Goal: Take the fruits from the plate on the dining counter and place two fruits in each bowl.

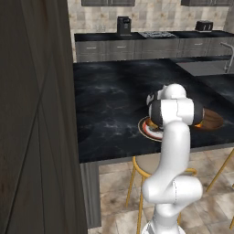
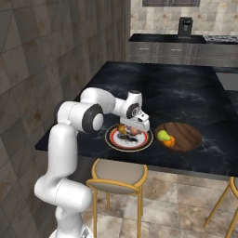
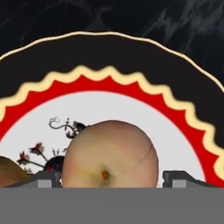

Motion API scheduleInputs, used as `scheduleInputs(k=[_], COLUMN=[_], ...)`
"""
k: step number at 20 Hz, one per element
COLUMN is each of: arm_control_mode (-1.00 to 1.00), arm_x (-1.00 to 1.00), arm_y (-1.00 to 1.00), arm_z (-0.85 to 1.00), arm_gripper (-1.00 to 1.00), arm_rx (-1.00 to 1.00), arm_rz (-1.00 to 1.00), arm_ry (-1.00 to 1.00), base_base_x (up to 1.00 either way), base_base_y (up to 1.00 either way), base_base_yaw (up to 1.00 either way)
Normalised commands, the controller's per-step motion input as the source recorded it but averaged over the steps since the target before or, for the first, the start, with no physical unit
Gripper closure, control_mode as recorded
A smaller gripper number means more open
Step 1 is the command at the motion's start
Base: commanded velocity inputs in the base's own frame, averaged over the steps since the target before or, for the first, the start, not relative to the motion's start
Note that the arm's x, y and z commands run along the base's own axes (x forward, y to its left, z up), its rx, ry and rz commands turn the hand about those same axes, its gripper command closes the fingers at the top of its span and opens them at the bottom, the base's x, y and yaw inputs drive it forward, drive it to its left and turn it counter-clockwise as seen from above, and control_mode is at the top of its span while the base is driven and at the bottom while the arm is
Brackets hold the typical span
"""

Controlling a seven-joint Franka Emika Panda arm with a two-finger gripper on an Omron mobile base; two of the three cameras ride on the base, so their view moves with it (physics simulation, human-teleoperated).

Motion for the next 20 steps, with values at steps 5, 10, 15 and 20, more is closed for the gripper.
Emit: scheduleInputs(k=[5, 10, 15, 20], arm_control_mode=[-1.0, -1.0, -1.0, -1.0], arm_x=[0.0, -0.14, -0.49, -0.82], arm_y=[0.0, 0.0, 0.02, 0.32], arm_z=[0.0, 0.13, 0.63, 0.55], arm_gripper=[1.0, 1.0, 1.0, 1.0], arm_rx=[0.0, 0.0, 0.0, -0.01], arm_rz=[0.0, 0.0, 0.02, 0.09], arm_ry=[0.0, -0.05, -0.05, -0.11], base_base_x=[0.0, 0.0, 0.0, 0.0], base_base_y=[0.0, 0.0, 0.0, 0.0], base_base_yaw=[0.0, 0.0, 0.0, 0.0])
